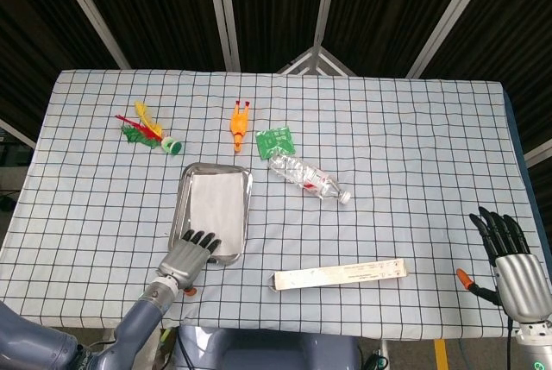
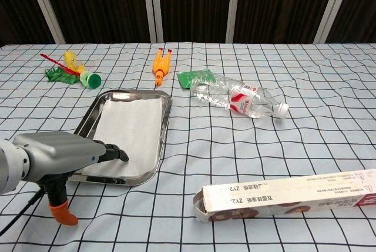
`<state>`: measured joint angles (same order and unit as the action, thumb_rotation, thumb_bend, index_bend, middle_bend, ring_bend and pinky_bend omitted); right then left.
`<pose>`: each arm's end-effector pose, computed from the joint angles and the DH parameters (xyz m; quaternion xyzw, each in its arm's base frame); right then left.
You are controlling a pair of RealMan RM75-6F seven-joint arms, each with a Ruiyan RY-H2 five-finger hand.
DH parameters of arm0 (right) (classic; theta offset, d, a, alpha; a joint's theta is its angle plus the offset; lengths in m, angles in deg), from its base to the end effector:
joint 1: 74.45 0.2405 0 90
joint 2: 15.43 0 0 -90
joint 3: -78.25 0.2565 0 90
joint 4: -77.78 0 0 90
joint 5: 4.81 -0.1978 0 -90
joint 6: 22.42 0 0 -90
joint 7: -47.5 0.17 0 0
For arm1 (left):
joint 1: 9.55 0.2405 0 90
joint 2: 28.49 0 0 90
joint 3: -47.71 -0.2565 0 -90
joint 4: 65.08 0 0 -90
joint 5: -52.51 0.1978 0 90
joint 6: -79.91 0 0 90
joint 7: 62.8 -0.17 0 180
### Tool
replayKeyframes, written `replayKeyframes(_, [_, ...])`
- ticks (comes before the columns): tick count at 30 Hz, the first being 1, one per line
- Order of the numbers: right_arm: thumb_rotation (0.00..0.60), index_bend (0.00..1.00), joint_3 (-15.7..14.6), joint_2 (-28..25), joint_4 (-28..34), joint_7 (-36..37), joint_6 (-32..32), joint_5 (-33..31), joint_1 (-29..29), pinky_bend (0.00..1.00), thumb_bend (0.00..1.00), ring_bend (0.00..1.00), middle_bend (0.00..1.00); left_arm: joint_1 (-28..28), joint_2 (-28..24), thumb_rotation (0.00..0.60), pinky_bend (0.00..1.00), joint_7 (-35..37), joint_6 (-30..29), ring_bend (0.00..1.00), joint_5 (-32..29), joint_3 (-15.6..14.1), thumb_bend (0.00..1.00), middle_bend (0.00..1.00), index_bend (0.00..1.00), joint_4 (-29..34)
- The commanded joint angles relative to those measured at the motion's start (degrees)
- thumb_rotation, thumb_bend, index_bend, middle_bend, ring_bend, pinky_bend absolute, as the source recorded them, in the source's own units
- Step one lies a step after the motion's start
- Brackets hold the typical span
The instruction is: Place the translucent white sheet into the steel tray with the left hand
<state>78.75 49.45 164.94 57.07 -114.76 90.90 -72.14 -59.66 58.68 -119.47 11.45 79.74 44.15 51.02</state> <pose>-0.2990 -0.1829 0.1742 0.6036 -0.3702 0.4557 0.5395 -0.1400 0.2515 -0.0453 -0.8281 -0.3984 -0.1191 0.3758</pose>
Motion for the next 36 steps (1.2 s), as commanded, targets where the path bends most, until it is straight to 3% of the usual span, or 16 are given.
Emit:
replayKeyframes(1, [0.600, 0.00, 0.00, 0.03, 0.03, -0.10, -0.03, 0.05, 0.01, 0.00, 0.29, 0.00, 0.00, -0.82, -0.51, 0.600, 0.00, -0.63, 0.77, 0.00, -1.25, -0.29, 0.22, 0.00, 0.00, -0.12])
replayKeyframes(9, [0.600, 0.00, 0.01, 0.01, 0.12, -0.14, -0.06, -0.07, -0.06, 0.00, 0.29, 0.00, 0.00, -1.86, -0.60, 0.600, 0.00, -0.82, 1.65, 0.00, -1.94, -0.94, 0.22, 0.00, 0.00, -0.09])
replayKeyframes(26, [0.600, 0.00, 0.03, -0.09, 0.41, 0.12, 0.17, -0.37, -0.06, 0.00, 0.29, 0.00, 0.00, -4.12, -5.12, 0.600, 0.00, -1.79, 7.05, 0.00, 2.44, -6.28, 0.22, 0.00, 0.00, -1.83])
replayKeyframes(36, [0.600, 0.00, 0.07, -0.11, 0.37, 0.15, 0.24, -0.43, -0.04, 0.00, 0.29, 0.00, 0.00, -4.47, -6.17, 0.600, 0.00, 0.66, 9.45, 0.00, 6.23, -7.02, 0.22, 0.00, 0.00, -3.37])
